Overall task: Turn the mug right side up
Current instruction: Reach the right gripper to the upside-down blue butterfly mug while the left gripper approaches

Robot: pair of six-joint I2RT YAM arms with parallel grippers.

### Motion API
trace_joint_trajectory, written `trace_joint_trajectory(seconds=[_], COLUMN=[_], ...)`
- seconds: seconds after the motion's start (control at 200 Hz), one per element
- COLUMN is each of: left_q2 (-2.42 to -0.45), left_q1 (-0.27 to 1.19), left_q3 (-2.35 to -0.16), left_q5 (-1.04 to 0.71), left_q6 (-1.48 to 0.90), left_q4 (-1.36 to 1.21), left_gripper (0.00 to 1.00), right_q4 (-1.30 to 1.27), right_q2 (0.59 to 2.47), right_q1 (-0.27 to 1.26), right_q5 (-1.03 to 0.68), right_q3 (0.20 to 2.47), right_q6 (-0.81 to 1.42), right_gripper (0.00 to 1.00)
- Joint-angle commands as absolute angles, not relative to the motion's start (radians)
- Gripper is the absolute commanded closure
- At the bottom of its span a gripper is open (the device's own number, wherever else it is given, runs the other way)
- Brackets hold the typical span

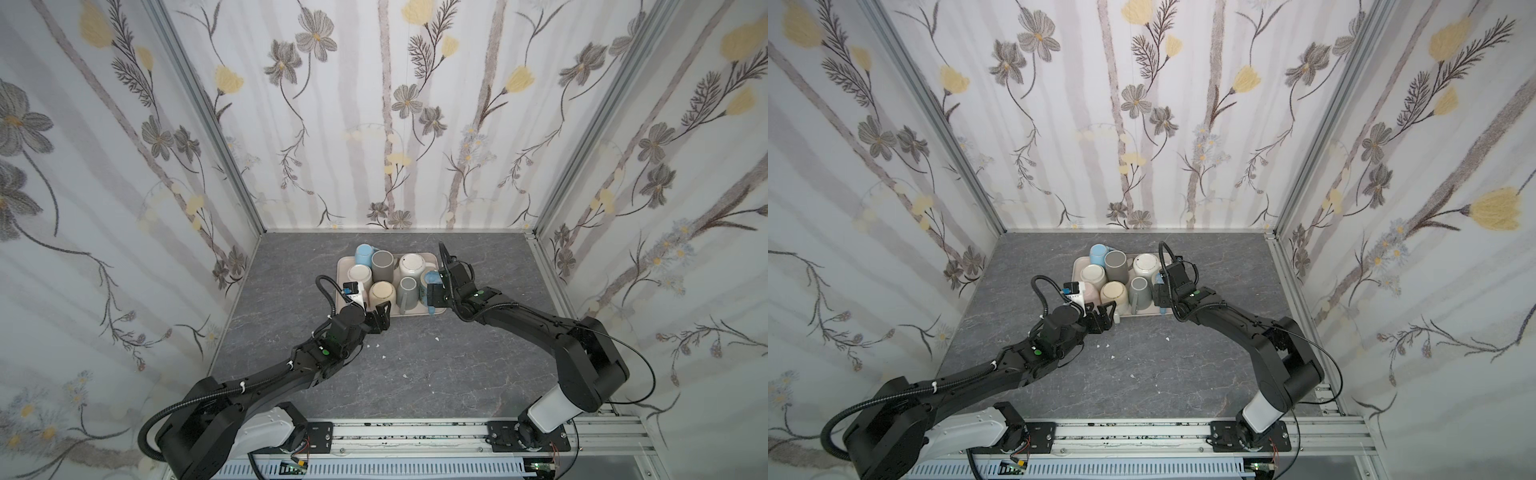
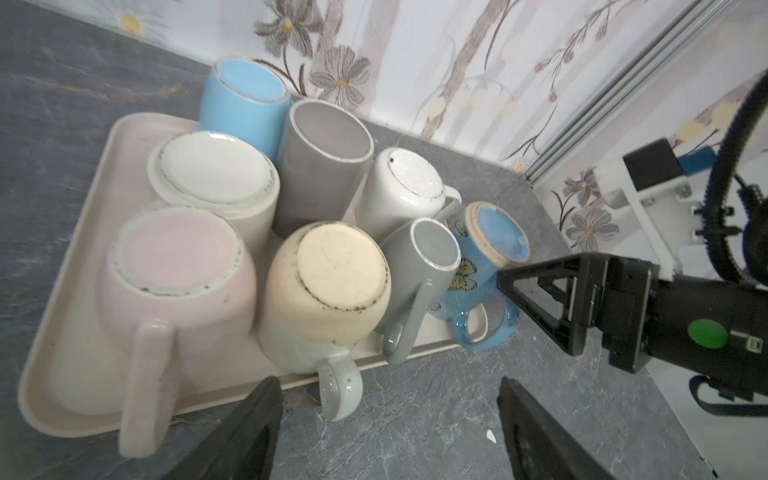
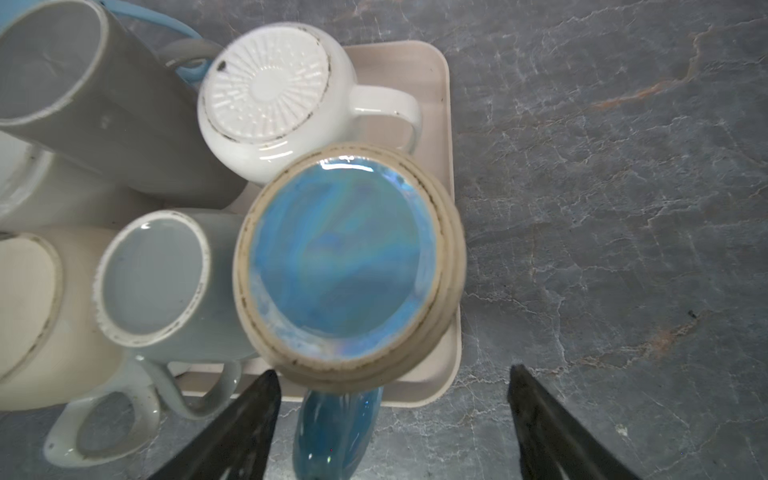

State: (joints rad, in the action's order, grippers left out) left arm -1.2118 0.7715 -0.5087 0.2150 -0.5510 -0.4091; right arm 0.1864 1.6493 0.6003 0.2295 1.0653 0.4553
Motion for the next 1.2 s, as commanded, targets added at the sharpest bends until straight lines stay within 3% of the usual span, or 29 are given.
trace_joint_trajectory(seconds=[0.0,0.33,0.694,1.099,1.194], left_q2=[-1.294,-1.420,-1.451,-1.422,-1.415], left_q1=[0.803,0.811,0.811,0.811,0.811], left_q3=[-0.552,-0.623,-0.627,-0.571,-0.561], left_q5=[0.245,0.213,0.203,0.177,0.175], left_q6=[-0.564,-0.559,-0.525,-0.555,-0.559], left_q4=[-0.516,-0.535,-0.575,-0.631,-0.636], left_gripper=[0.18,0.17,0.16,0.17,0.19], right_q4=[0.244,0.276,0.282,0.251,0.222], right_q2=[1.702,1.779,1.789,1.740,1.718], right_q1=[0.602,0.603,0.605,0.609,0.609], right_q5=[0.232,0.222,0.229,0.234,0.216], right_q3=[1.122,1.169,1.172,1.122,1.110], right_q6=[0.453,0.412,0.350,0.309,0.308], right_gripper=[0.21,0.47,0.69,1.00,1.00])
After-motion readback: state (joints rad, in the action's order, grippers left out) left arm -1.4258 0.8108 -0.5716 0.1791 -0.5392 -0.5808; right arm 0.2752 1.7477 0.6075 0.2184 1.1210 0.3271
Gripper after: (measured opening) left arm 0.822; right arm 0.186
